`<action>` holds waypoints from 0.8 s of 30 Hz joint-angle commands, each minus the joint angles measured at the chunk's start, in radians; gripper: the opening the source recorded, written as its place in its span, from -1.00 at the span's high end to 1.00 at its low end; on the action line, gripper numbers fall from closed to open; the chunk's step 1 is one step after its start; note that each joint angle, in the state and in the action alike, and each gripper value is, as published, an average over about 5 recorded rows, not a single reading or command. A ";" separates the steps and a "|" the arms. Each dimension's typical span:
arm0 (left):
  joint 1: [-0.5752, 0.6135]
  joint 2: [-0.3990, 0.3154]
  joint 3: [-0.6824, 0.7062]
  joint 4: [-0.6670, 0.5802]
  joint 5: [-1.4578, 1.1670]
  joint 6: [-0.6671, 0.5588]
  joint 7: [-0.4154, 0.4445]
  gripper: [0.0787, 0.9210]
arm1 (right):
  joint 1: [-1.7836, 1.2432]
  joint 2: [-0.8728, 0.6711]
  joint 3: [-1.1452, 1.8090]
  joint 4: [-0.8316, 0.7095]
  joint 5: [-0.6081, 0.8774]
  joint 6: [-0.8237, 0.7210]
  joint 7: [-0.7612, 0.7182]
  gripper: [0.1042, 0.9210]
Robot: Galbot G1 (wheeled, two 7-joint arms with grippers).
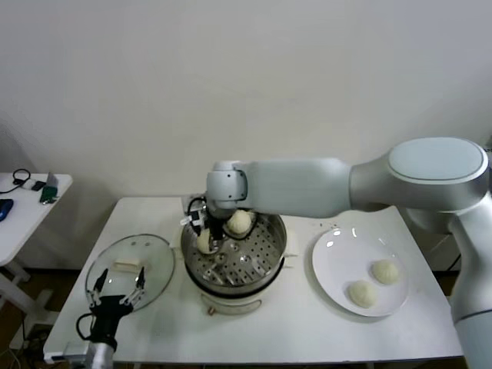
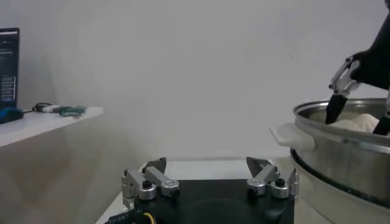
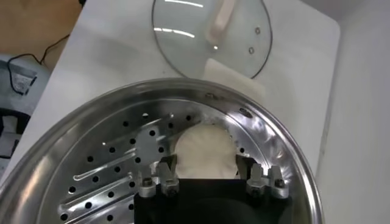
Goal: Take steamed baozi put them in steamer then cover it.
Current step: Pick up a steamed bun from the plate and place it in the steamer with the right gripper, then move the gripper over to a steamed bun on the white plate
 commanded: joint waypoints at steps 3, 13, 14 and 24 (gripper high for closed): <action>0.001 -0.002 0.002 -0.005 0.002 0.001 0.001 -0.77 | 0.047 -0.022 0.007 0.003 -0.013 0.024 -0.011 -0.59; 0.007 -0.003 0.001 -0.027 0.006 0.010 0.002 -0.77 | 0.357 -0.406 -0.081 0.136 0.095 0.236 -0.282 -0.76; 0.008 -0.002 0.001 -0.029 0.006 0.010 0.002 -0.77 | 0.390 -0.455 -0.112 0.147 0.084 0.260 -0.310 -0.76; 0.009 -0.001 0.004 -0.039 0.007 0.012 0.003 -0.77 | 0.478 -0.857 -0.414 0.314 -0.167 0.369 -0.397 -0.76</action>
